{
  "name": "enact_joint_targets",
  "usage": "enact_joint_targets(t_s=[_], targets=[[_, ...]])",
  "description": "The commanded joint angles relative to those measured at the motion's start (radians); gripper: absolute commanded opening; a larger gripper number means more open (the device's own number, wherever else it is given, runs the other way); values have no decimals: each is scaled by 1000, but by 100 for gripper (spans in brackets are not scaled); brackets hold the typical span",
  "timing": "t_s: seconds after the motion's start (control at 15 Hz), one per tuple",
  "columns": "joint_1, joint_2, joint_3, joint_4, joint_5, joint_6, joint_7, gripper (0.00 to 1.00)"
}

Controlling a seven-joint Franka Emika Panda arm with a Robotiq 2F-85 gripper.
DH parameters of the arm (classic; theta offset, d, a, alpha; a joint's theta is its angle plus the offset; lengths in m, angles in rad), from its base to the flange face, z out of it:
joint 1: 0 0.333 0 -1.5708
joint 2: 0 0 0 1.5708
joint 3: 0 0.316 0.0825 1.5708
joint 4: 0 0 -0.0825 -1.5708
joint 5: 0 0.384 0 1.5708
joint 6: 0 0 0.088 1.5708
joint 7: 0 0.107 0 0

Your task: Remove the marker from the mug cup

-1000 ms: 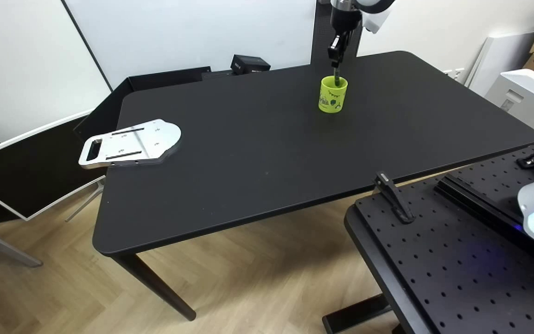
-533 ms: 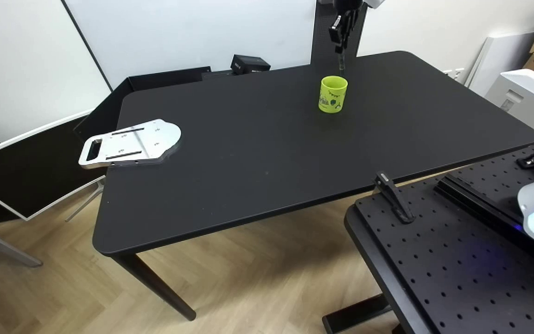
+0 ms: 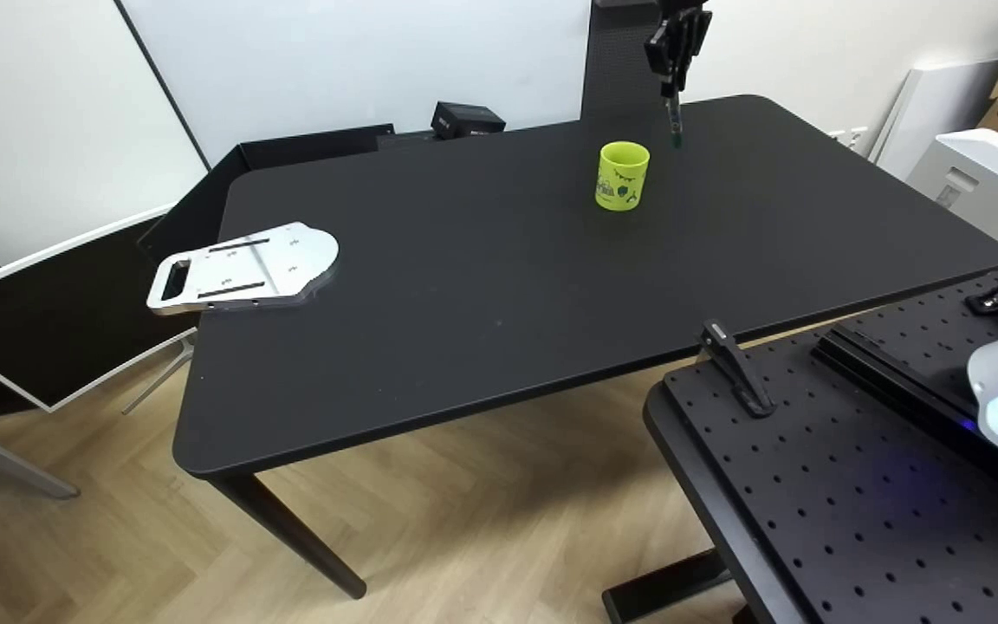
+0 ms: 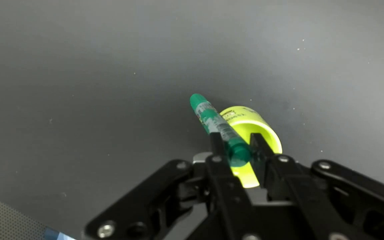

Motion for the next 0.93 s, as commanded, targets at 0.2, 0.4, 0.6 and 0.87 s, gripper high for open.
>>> enact_joint_targets(t_s=[0.2,0.4,0.6,0.87], targets=[[-85,44,2,3,89,-91,-28,6],[-126,84,-1,-14,126,-79,-48,6],[-162,133,-5,-17,157,-81,-51,6],[-201,195,-6,-13,200,-83,-62,6]])
